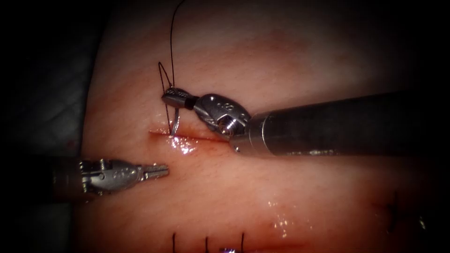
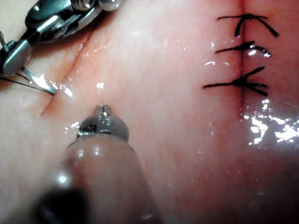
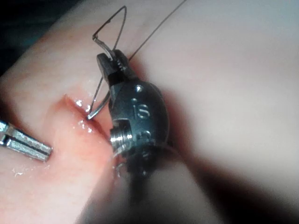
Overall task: Wound Closure
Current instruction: Use the right hand to throw the needle through the tissue below the wound.
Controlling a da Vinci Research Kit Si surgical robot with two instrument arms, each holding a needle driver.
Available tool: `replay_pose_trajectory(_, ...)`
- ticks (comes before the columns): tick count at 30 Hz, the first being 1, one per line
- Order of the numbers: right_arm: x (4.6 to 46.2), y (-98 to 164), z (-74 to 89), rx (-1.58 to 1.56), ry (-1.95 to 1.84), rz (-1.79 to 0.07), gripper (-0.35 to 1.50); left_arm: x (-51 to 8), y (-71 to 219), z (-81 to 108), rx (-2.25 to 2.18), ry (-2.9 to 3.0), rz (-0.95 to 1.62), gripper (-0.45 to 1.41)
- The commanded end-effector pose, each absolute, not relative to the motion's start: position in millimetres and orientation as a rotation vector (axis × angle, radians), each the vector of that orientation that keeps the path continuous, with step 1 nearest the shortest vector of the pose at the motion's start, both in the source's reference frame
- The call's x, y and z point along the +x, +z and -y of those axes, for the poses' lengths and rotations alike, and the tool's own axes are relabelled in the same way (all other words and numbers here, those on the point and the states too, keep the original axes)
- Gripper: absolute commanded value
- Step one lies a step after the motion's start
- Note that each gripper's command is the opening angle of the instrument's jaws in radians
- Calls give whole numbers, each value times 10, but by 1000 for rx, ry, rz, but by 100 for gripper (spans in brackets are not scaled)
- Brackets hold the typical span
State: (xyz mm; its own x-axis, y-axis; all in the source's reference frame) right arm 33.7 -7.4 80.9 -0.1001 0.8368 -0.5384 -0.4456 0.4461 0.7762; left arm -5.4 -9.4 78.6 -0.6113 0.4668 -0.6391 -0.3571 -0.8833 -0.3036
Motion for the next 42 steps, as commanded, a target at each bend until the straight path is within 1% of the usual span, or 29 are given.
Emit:
replay_pose_trajectory(1,343,812,73,410,1131,-1253,-35,-60,793,97,-1033,2463,204,-25)
replay_pose_trajectory(8,343,812,72,456,1159,-1255,-35,-58,795,97,-1031,2461,208,-25)
replay_pose_trajectory(18,350,815,74,658,1235,-1267,-35,-57,797,96,-1027,2466,214,-27)
replay_pose_trajectory(42,363,807,95,1003,1395,-1235,-35,-53,800,93,-1029,2468,217,-32)
